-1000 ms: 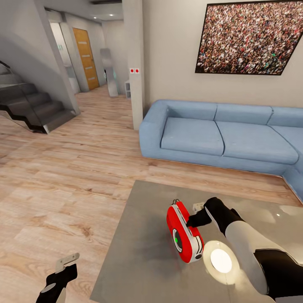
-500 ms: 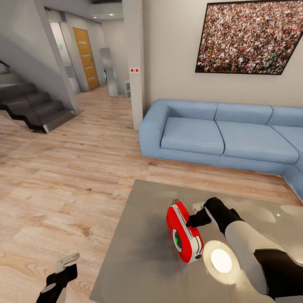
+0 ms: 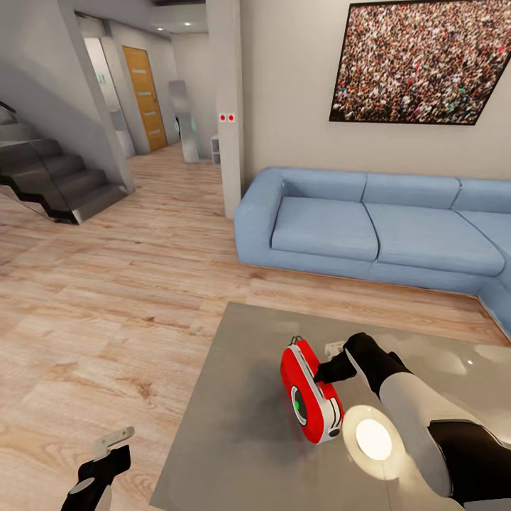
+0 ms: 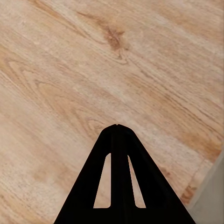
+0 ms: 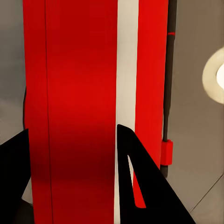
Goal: Turn on the radio receiver that's on the table in the living room.
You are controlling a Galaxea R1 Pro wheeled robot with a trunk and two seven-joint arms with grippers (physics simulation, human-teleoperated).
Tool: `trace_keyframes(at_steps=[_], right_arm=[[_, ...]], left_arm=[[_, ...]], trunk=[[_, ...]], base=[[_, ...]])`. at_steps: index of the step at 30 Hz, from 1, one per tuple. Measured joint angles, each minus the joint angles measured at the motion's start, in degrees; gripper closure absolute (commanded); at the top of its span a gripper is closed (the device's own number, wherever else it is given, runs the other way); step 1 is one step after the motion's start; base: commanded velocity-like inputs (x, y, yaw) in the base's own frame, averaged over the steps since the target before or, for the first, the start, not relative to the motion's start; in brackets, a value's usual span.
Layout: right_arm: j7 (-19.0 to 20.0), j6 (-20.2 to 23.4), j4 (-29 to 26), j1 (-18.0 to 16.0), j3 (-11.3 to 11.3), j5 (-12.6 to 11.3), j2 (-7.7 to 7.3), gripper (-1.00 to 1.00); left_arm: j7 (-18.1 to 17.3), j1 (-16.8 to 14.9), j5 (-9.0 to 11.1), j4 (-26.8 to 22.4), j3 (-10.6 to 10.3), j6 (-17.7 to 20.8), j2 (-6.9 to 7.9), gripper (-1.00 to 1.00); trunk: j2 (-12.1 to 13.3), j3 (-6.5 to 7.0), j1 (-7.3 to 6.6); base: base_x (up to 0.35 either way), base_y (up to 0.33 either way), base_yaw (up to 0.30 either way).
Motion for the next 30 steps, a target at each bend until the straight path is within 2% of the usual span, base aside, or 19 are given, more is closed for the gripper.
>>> trace_keyframes(at_steps=[5, 30], right_arm=[[0.0, 0.7, -0.4, -0.1, 0.2, -0.4, -0.01, 1.0], [0.0, 0.8, -0.4, -0.1, 0.2, -0.3, 0.0, 1.0]], left_arm=[[0.0, 0.0, 0.0, 0.0, 0.0, 0.0, 0.02, 1.0], [0.0, 0.0, 0.0, 0.0, -0.1, 0.0, -0.07, 1.0]], trunk=[[-2.0, -0.87, 1.07], [-2.0, -0.88, 1.08]], base=[[0.0, 0.0, 0.0], [0.0, 0.0, 0.0]])
